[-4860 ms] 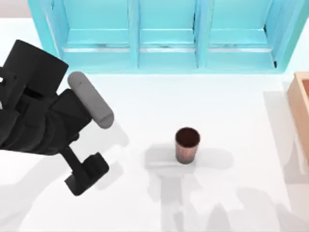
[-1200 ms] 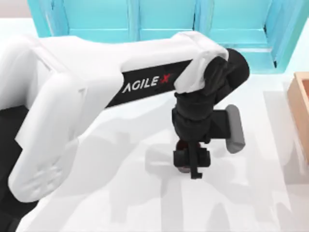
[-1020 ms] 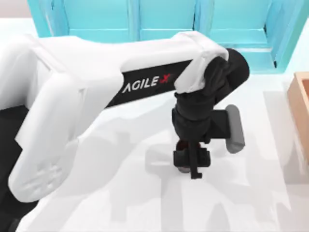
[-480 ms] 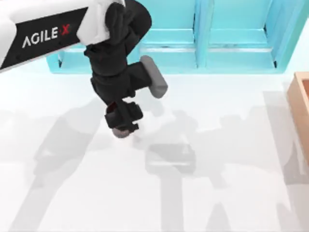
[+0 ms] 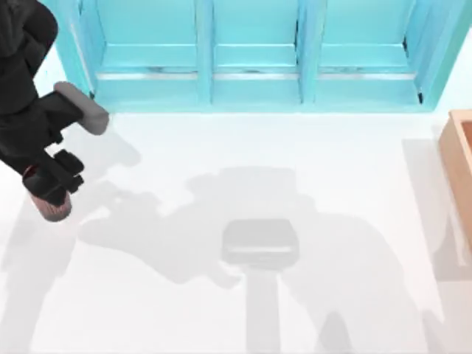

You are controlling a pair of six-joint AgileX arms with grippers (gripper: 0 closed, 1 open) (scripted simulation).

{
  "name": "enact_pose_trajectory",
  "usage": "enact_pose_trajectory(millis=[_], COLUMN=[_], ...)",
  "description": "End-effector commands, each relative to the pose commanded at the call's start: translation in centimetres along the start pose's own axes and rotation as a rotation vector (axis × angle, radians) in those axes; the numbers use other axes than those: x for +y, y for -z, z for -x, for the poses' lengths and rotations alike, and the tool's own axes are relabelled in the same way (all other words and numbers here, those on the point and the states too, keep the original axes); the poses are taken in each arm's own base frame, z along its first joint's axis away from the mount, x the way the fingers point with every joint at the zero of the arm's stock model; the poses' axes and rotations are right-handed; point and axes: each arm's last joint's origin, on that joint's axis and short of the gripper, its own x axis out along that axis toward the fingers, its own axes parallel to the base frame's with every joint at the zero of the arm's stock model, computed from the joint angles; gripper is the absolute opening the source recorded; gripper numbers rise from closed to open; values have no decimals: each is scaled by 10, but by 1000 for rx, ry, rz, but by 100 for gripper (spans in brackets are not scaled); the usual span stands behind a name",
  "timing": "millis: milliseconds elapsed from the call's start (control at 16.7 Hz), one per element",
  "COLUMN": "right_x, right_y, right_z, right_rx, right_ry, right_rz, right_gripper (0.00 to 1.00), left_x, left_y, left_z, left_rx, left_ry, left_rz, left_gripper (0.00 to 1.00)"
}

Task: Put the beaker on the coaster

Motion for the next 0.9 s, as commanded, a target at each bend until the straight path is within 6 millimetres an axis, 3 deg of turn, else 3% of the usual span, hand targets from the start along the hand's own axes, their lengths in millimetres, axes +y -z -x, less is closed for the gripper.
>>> enact_pose_trajectory(millis=[120, 300, 420, 540, 720, 900], right_x=[0, 0, 0, 0, 0, 0], right_y=[0, 0, 0, 0, 0, 0], right_z=[0, 0, 0, 0, 0, 0], right_rx=[0, 0, 0, 0, 0, 0], right_ry=[0, 0, 0, 0, 0, 0], right_rz=[0, 0, 0, 0, 0, 0], right_gripper=[100, 100, 100, 100, 100, 100], left_x=[20, 48, 51, 45, 35, 35], left_y=[35, 107, 154, 188, 213, 215], left_z=[2, 8, 11, 14, 16, 16], left_rx=[2, -16, -28, -43, -70, -74], left_ry=[13, 24, 29, 28, 19, 18], left_rz=[121, 369, 526, 648, 757, 767], left_gripper=[0, 0, 0, 0, 0, 0])
